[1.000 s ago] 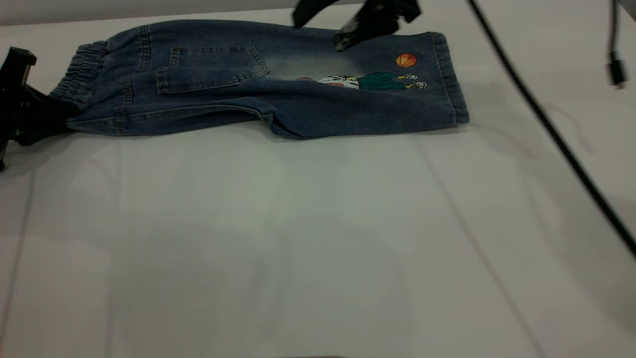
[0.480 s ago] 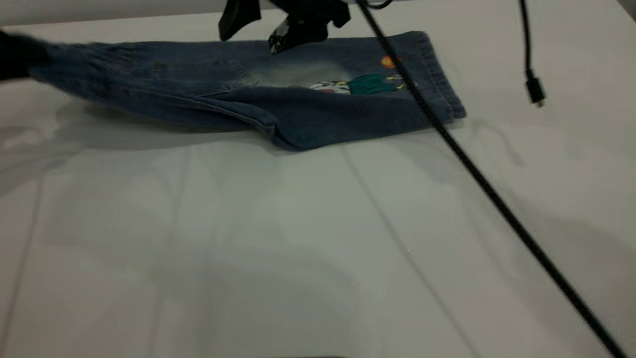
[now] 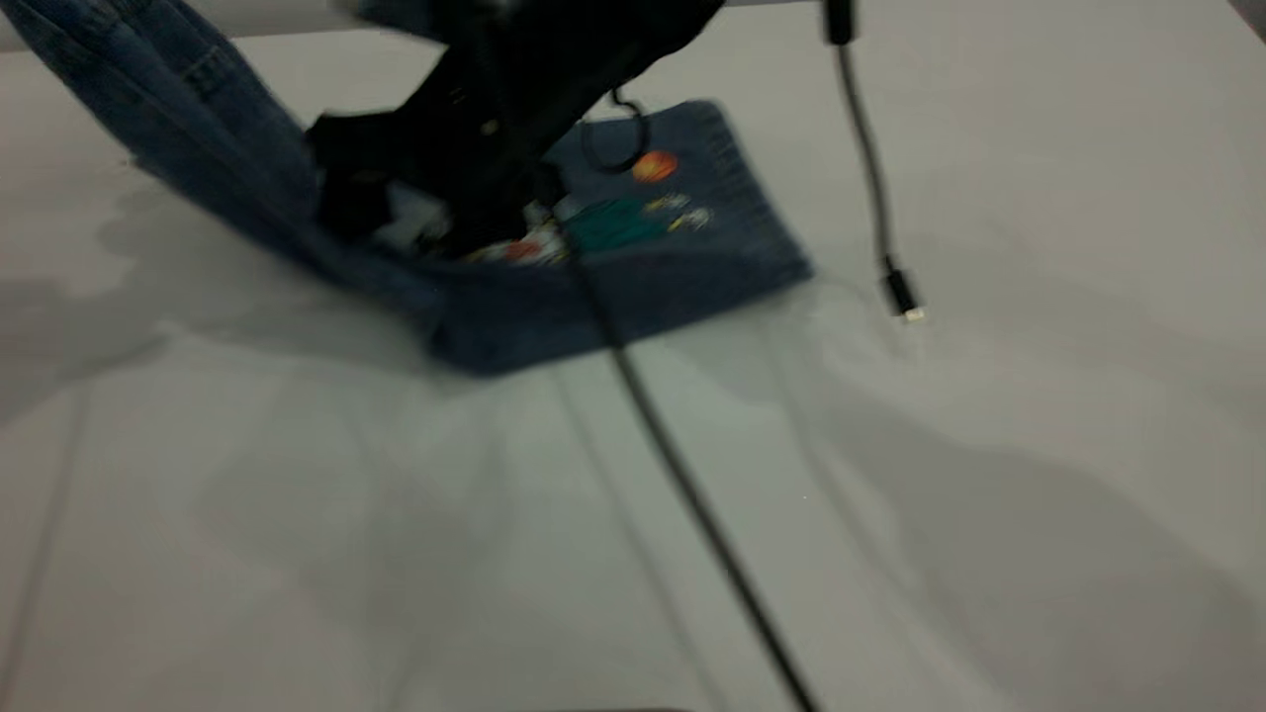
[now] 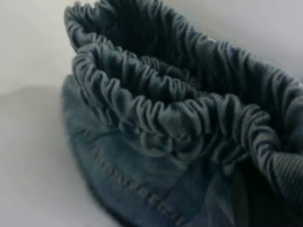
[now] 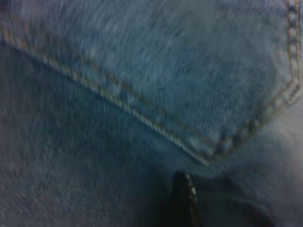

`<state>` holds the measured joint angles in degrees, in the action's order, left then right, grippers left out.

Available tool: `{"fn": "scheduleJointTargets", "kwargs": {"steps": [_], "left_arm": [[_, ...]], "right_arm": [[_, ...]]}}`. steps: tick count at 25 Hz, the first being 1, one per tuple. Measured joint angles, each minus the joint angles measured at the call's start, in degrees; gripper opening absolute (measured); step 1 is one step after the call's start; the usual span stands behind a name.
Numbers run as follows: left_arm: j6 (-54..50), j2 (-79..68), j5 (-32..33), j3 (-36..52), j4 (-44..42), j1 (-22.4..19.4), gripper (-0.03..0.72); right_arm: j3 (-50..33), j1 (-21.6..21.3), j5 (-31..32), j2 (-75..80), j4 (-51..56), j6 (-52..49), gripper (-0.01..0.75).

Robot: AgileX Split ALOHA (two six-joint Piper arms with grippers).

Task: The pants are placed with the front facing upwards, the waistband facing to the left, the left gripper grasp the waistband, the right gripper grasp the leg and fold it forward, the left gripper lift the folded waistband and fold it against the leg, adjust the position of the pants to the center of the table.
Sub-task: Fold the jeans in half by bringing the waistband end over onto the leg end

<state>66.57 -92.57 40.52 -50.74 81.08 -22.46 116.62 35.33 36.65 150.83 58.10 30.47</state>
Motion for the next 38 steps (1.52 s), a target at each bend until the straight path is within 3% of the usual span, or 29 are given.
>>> {"fn": "scheduleJointTargets", "kwargs": {"steps": [3, 9, 12, 17, 22, 25, 29, 34, 38], "left_arm": [[-0.1, 1.4, 0.5, 0.0, -0.3, 0.0, 0.084], [-0.2, 1.6, 1.7, 0.0, -2.4, 1.3, 0.084], [0.1, 1.6, 1.6, 0.0, -3.0, 5.8, 0.084], [0.2, 1.7, -3.9, 0.0, -3.0, 17.7, 0.084], [0.2, 1.6, -14.7, 0.0, -2.4, 29.8, 0.084], [0.2, 0.5, -20.7, 0.0, 0.0, 35.3, 0.084], [0.2, -4.1, -27.3, -0.1, 4.9, 40.2, 0.084], [0.3, -13.7, -28.7, -3.1, 6.3, 43.2, 0.097], [4.3, -19.7, -26.9, -6.7, 6.3, 44.2, 0.208]], "right_arm": [[2.1, 0.1, 4.0, 0.0, -4.2, -2.0, 0.506], [9.8, -5.5, 12.9, -0.1, -16.4, -9.2, 0.506], [15.2, -9.0, 17.5, -0.4, -18.7, -10.8, 0.506], [25.3, -14.9, 25.5, -2.9, -19.7, -12.3, 0.506], [35.8, -20.7, 30.9, -5.1, -20.0, -14.3, 0.506], [38.0, -23.2, 32.4, -6.8, -20.0, -14.6, 0.506], [38.3, -25.2, 34.8, -9.3, -20.0, -14.6, 0.506], [38.6, -26.0, 35.2, -9.8, -20.0, -14.6, 0.506], [38.6, -26.0, 35.3, -9.8, -20.0, -14.6, 0.506]]}}
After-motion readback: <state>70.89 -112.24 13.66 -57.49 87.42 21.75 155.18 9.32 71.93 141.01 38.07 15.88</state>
